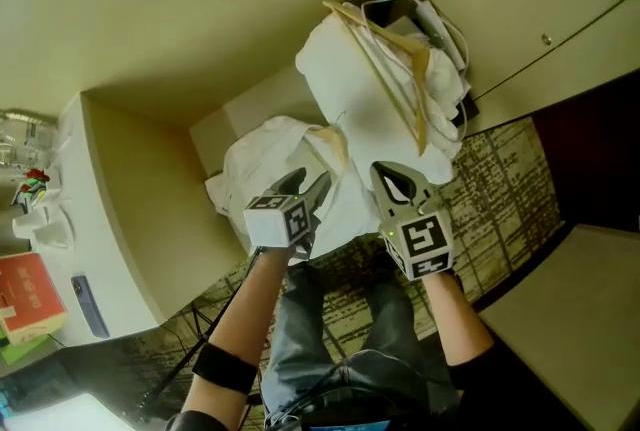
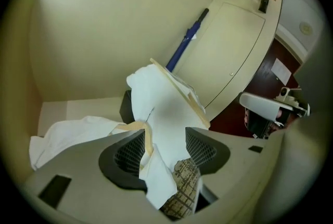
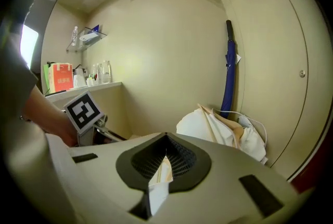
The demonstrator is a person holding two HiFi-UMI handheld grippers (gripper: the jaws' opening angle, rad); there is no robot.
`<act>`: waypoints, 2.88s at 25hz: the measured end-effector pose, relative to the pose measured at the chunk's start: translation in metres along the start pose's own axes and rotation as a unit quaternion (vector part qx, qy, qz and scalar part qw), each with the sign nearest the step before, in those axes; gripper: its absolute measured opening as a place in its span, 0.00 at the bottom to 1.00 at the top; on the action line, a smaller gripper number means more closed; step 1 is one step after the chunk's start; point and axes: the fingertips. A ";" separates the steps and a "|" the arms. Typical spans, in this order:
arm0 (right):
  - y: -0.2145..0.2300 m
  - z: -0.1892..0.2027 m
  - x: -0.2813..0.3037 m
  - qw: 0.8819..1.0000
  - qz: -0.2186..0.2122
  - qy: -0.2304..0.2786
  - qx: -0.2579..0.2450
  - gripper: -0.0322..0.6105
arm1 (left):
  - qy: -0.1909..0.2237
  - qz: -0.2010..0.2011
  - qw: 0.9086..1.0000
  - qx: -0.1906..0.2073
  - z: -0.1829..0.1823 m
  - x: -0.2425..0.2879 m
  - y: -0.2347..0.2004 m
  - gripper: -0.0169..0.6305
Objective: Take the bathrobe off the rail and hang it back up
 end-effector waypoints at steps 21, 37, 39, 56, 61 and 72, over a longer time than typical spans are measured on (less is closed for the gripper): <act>0.030 0.093 0.123 1.000 0.012 -0.005 0.018 0.08 | -0.019 0.152 0.983 -0.103 0.007 0.194 -0.074 0.52; 0.031 0.119 0.119 1.000 0.011 -0.013 0.019 0.08 | 0.018 0.190 0.975 -0.117 0.000 0.197 -0.066 0.34; 0.030 0.117 0.115 1.000 0.010 -0.011 0.020 0.08 | 0.021 0.188 0.975 -0.116 -0.001 0.192 -0.064 0.34; -0.015 0.024 0.025 1.000 -0.008 0.022 0.000 0.08 | 0.107 0.189 0.967 -0.130 -0.048 0.030 -0.011 0.34; -0.043 -0.039 -0.020 0.998 -0.022 0.050 -0.025 0.08 | 0.164 0.181 0.960 -0.137 -0.078 -0.061 0.006 0.33; -0.126 -0.187 -0.125 0.984 -0.051 0.136 -0.100 0.08 | 0.324 0.195 0.921 -0.096 -0.179 -0.270 0.072 0.33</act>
Point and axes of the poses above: the fingertips, and each gripper's own axes: x forward along the fingers, y to its right, z out of its underside, and after that the axes turned 14 degrees about -y, right-handed
